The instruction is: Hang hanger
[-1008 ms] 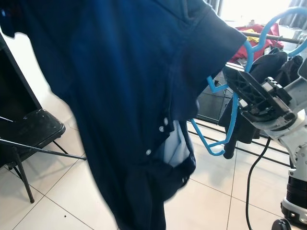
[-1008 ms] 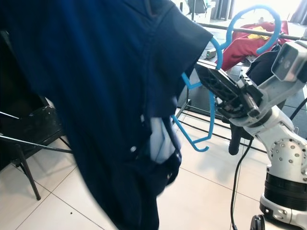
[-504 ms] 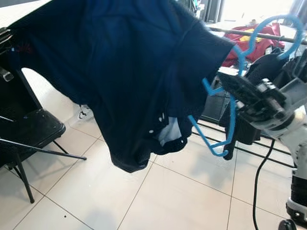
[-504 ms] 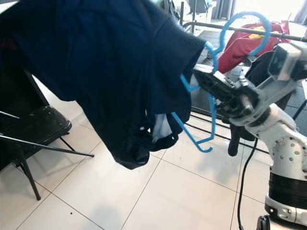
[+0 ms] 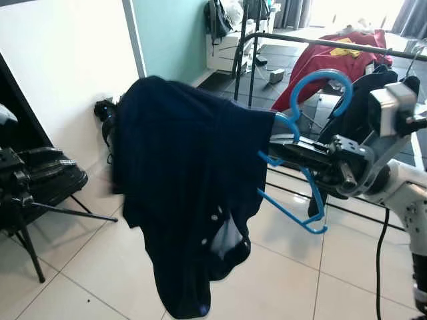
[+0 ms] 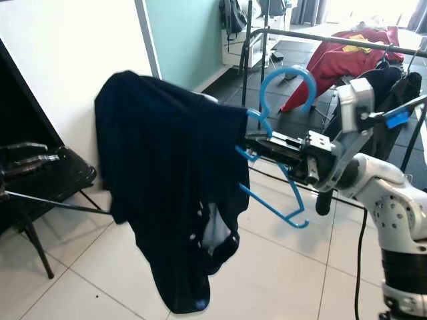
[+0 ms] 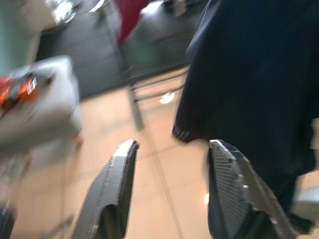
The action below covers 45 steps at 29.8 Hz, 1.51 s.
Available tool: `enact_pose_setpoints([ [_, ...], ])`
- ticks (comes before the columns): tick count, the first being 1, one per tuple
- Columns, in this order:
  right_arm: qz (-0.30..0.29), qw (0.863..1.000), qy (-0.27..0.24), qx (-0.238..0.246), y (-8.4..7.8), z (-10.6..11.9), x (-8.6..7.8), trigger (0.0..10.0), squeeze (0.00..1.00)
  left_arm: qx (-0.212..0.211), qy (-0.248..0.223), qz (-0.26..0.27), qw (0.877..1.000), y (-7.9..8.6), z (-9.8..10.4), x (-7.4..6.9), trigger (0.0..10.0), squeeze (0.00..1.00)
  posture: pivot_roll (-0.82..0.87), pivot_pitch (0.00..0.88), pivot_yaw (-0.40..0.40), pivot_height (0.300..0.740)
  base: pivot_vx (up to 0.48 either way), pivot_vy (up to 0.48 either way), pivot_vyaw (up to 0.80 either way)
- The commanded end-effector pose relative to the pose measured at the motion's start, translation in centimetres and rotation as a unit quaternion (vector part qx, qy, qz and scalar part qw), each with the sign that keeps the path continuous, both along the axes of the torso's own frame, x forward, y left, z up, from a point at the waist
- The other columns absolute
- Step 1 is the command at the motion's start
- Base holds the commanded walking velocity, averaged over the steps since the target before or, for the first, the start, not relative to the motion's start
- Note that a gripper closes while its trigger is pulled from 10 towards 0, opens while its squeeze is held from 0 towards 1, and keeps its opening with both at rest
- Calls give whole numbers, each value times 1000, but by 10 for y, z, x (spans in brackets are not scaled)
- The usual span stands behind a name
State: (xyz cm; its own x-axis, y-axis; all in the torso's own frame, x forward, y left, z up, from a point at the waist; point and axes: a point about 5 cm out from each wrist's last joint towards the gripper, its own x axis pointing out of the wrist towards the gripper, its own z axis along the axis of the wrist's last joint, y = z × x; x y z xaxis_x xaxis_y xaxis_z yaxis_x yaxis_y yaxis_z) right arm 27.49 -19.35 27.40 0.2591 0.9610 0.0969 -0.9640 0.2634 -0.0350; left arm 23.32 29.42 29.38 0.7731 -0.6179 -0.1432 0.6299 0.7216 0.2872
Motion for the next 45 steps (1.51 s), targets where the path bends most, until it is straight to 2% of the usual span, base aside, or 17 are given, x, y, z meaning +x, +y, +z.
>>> enact_pose_setpoints([
  [1,11,999,-9,-29,3,-5,-1,10000,0,17,-27,-47,998,-10,27,-13,10000,1000,-32,36,21,740,0,0,0],
  [2,11,999,-9,-29,3,-5,-1,10000,0,17,-27,-47,998,-10,27,-13,10000,1000,-32,36,21,740,0,0,0],
  [4,16,998,-5,-59,6,-12,2,10000,0,25,-82,-69,994,-18,56,-20,10000,1000,-27,34,18,740,0,0,0],
  [5,16,998,-5,-59,6,-12,2,10000,0,25,-82,-69,994,-18,56,-20,10000,1000,-27,34,18,740,0,0,0],
  [7,19,997,-2,-78,8,-17,4,10000,0,26,-127,-76,989,-24,75,-21,10000,1000,-22,33,16,740,0,0,0],
  [9,20,996,-1,-84,9,-19,5,10000,0,23,-142,-80,986,-27,80,-22,10000,1000,-22,33,16,740,0,0,0],
  [10,21,996,-2,-89,11,-20,7,10000,0,30,-144,-113,983,-39,81,-22,10000,1000,-19,30,16,740,0,0,0],
  [14,24,995,-4,-93,15,-21,9,10000,0,40,-133,-157,978,-56,78,-22,10000,1000,-20,28,17,740,0,0,0],
  [15,31,995,-7,-99,18,-22,10,10000,0,49,-113,-177,976,-64,70,-19,10000,557,-20,26,20,740,0,0,0],
  [16,39,994,-9,-104,22,-23,10,10000,0,62,-90,-189,976,-70,59,-14,10000,0,-19,24,23,740,0,0,0],
  [17,39,994,-9,-104,22,-23,10,10000,0,62,-90,-189,976,-70,59,-14,10000,0,-19,24,23,740,0,0,0],
  [20,58,991,-23,-121,33,-25,9,10000,0,79,-33,-215,973,-84,30,-2,10000,0,-22,21,33,740,0,0,0],
  [23,62,990,-27,-122,35,-25,8,10000,0,79,-25,-218,972,-87,26,1,10000,0,-22,21,33,740,0,0,0],
  [24,78,989,-38,-118,42,-22,6,10000,0,84,-13,-207,975,-91,17,10,10000,0,-20,17,36,740,0,0,0],
  [26,85,989,-44,-116,46,-20,5,10000,0,83,-10,-203,976,-94,14,14,10000,0,-19,16,39,740,0,0,0],
  [32,94,987,-56,-115,50,-17,3,10000,0,76,0,-204,976,-101,11,19,10000,0,-18,16,41,740,0,0,0],
  [45,125,983,-74,-110,64,-15,-4,10000,0,130,56,-217,966,-109,-14,21,10000,0,-14,13,42,740,0,0,0],
])
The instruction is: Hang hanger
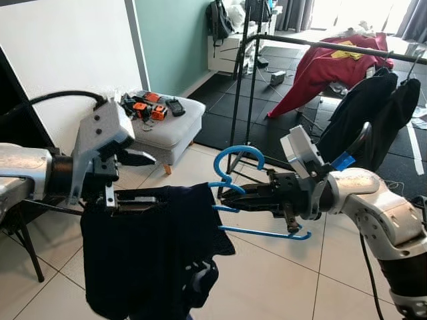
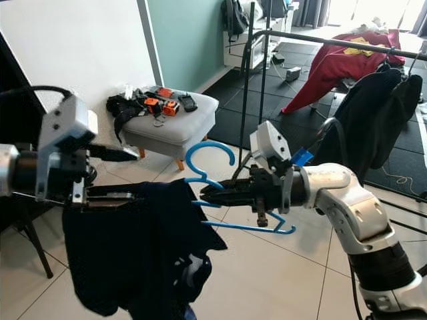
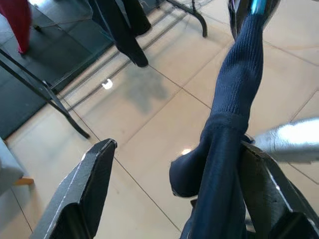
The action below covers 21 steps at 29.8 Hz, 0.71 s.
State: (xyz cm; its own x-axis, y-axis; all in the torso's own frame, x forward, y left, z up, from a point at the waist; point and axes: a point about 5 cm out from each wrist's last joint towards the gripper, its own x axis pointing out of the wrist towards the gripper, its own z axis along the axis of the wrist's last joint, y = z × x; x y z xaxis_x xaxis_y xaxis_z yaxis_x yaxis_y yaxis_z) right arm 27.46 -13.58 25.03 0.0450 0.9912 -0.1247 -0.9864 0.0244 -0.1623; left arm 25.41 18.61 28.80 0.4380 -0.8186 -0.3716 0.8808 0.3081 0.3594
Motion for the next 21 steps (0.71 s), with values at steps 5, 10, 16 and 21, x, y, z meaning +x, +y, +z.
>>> enact_pose_setpoints([
  [5,22,999,-25,12,7,10,-4,10000,0,25,25,-9,999,-2,-12,-1,0,0,-16,12,42,740,0,0,0],
  [10,22,999,-26,14,8,10,-3,10000,0,38,33,-14,999,-1,-15,-3,0,0,-17,14,42,740,0,0,0],
  [16,17,999,-32,19,10,12,-1,10000,0,51,31,-12,998,0,-16,-1,0,0,-16,13,42,740,0,0,0],
  [21,-1,999,-37,23,12,12,3,10000,0,40,14,-19,999,-2,-13,1,0,0,-16,13,40,740,0,0,0],
])
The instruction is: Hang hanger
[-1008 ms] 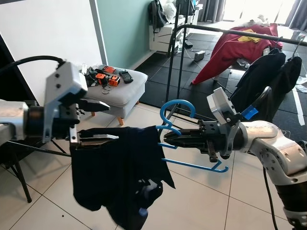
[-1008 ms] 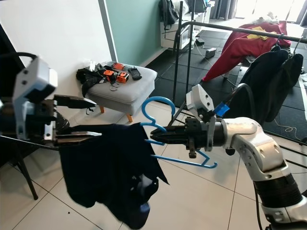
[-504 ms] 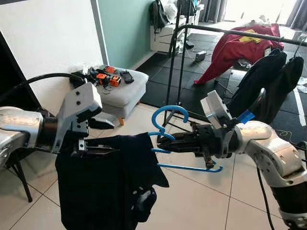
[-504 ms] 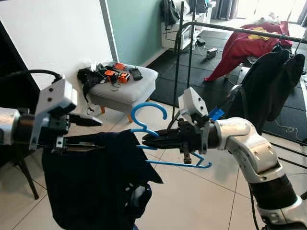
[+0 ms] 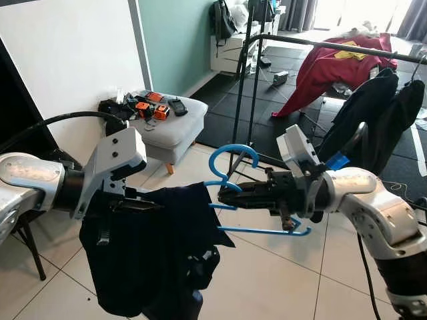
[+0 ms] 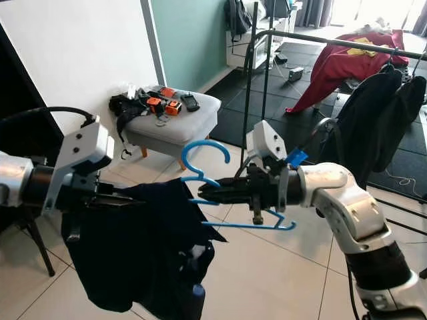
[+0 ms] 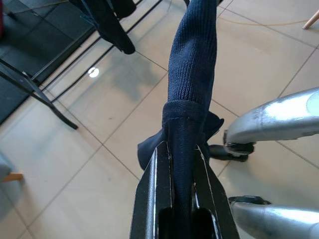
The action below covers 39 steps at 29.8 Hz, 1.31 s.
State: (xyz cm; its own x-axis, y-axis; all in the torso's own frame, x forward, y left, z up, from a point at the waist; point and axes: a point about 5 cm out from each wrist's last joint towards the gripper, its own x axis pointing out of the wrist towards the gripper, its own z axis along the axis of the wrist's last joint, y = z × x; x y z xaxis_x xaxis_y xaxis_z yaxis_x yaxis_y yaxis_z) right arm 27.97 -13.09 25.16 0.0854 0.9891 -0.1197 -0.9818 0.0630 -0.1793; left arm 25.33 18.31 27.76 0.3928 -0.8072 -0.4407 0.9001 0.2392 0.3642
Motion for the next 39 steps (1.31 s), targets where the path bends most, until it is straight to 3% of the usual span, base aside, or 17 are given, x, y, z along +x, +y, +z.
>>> enact_pose_setpoints([
  [1,6,999,-19,31,7,11,2,10000,0,-6,-5,0,1000,-1,-1,3,0,0,-18,11,38,740,0,0,0],
  [4,-3,999,-11,39,6,11,4,10000,0,-10,-13,-2,1000,-2,0,3,0,0,-19,11,38,740,0,0,0],
  [5,-7,999,-5,43,6,11,5,10000,388,-13,-19,-2,1000,-2,2,4,0,0,-19,11,37,740,0,0,0],
  [7,-7,999,-5,43,6,11,5,10000,388,-13,-19,-2,1000,-2,2,4,0,0,-19,11,37,740,0,0,0],
  [8,-13,999,-1,47,4,10,7,10000,1000,-14,-29,4,999,-1,3,6,0,0,-19,9,37,740,0,0,0],
  [13,-54,997,-5,62,-9,13,15,10000,1000,-16,-52,33,998,8,9,12,0,0,-19,8,33,740,0,0,0],
  [16,-110,991,-12,74,-33,17,22,10000,1000,-16,-72,66,995,22,16,17,0,0,-22,10,35,740,0,0,0],
  [18,-110,991,-12,74,-33,17,22,10000,1000,-16,-72,66,995,22,16,17,0,0,-22,10,35,740,0,0,0],
  [20,-134,988,-14,78,-47,20,23,10000,1000,-18,-79,81,993,30,19,19,0,0,-23,12,34,740,0,0,0],
  [22,-194,977,-17,83,-85,24,20,10000,1000,-13,-97,125,987,52,26,22,0,0,-36,17,37,740,0,0,0],
  [24,-219,972,-16,86,-102,25,17,10000,1000,-8,-107,146,983,64,30,23,0,0,-38,17,37,740,0,0,0],
  [29,-200,977,17,69,-102,12,8,10000,1000,-18,-125,162,979,71,38,25,0,0,-46,17,39,740,0,0,0],
  [32,-179,980,75,42,-88,-19,1,10000,1000,-56,-150,150,976,63,51,26,0,0,-41,14,37,740,0,0,0],
  [33,-178,979,96,38,-79,-33,2,10000,8,-80,-162,137,974,56,58,26,0,0,-39,15,35,740,0,0,0],
  [35,-178,979,96,38,-79,-33,2,10000,8,-80,-162,137,974,56,58,26,0,0,-39,15,35,740,0,0,0],
  [36,-198,972,124,40,-65,-51,11,10000,0,-118,-177,116,970,45,68,26,0,0,-37,14,35,740,0,0,0],
  [39,-230,962,138,55,-54,-60,24,10000,0,-143,-184,100,967,38,74,27,0,0,-36,13,34,740,0,0,0],
])
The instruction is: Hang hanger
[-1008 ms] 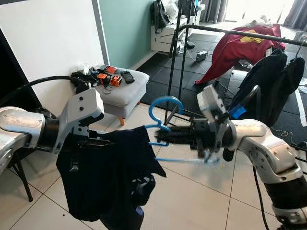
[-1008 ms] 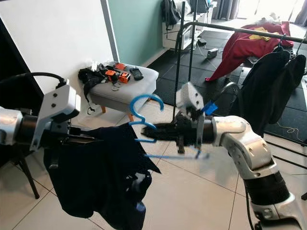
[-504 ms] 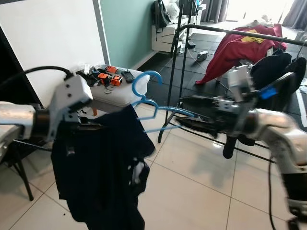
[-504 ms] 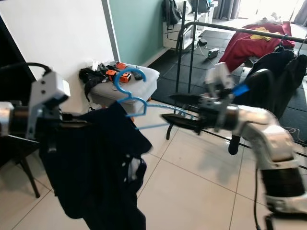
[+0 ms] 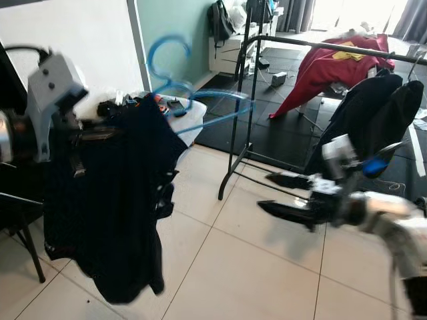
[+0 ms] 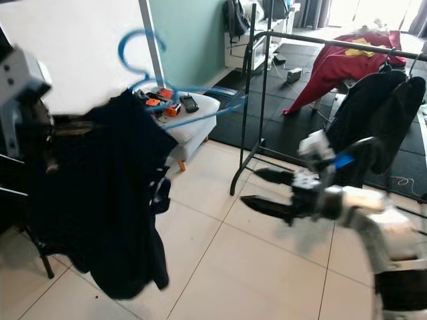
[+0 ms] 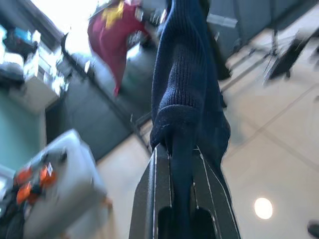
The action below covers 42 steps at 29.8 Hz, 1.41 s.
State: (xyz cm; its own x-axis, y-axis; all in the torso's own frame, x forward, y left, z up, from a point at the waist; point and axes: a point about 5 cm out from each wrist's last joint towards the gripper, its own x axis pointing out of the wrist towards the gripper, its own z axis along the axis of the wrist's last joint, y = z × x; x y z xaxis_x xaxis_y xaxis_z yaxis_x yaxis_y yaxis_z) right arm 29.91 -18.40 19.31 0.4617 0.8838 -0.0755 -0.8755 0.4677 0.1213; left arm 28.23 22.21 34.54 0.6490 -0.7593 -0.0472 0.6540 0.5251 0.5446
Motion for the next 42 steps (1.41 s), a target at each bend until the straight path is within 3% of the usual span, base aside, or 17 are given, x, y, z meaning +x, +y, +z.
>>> enact_pose_setpoints([
  [1,-20,1000,4,-11,-1,-1,4,10000,0,-14,-11,-5,1000,-1,6,-2,0,0,-36,13,34,740,0,0,0],
  [2,-43,999,15,0,5,-5,12,10000,0,-24,-16,-15,999,-5,8,-3,0,0,-33,14,32,740,0,0,0],
  [6,-57,998,22,8,9,-7,16,10000,0,-30,-19,-22,999,-7,10,-3,0,0,-33,14,32,740,0,0,0],
  [7,-77,996,31,34,14,-7,22,10000,0,-37,-23,-31,999,-10,12,-4,0,0,-30,13,32,740,0,0,0],
  [8,-93,993,36,71,18,-4,28,10000,0,-40,-25,-38,998,-11,13,-4,4510,0,-26,13,31,740,0,0,0],
  [9,-93,993,36,71,18,-4,28,10000,0,-40,-25,-38,998,-11,13,-4,4510,0,-26,13,31,740,0,0,0],
  [10,-104,987,40,112,19,1,31,10000,0,-43,-28,-40,998,-12,14,-5,8431,0,-26,16,32,740,0,0,0],
  [11,-104,987,40,112,19,1,31,10000,0,-43,-28,-40,998,-12,14,-5,8431,0,-26,16,32,740,0,0,0],
  [12,-110,982,44,147,20,6,33,10000,0,-57,-37,-39,997,-15,18,-4,10000,0,-26,18,31,740,0,0,0],
  [16,-109,982,45,145,20,5,32,10000,0,-67,-41,-37,996,-16,20,-4,10000,0,-27,18,31,740,0,0,0],
  [22,-27,991,39,127,35,5,15,10000,0,-97,-55,-52,992,-30,28,-3,10000,0,-29,19,32,740,0,0,0],
  [27,-6,991,36,125,40,6,11,10000,0,-102,-56,-63,991,-36,28,-4,10000,0,-31,18,32,740,0,0,0],
  [32,-16,992,38,120,40,5,13,10000,0,-107,-58,-68,990,-38,29,-5,10000,0,-30,18,32,740,0,0,0],
  [42,-94,989,50,99,31,-3,29,10000,0,-111,-61,-65,990,-38,32,-6,10000,0,-27,19,31,740,0,0,0],
])
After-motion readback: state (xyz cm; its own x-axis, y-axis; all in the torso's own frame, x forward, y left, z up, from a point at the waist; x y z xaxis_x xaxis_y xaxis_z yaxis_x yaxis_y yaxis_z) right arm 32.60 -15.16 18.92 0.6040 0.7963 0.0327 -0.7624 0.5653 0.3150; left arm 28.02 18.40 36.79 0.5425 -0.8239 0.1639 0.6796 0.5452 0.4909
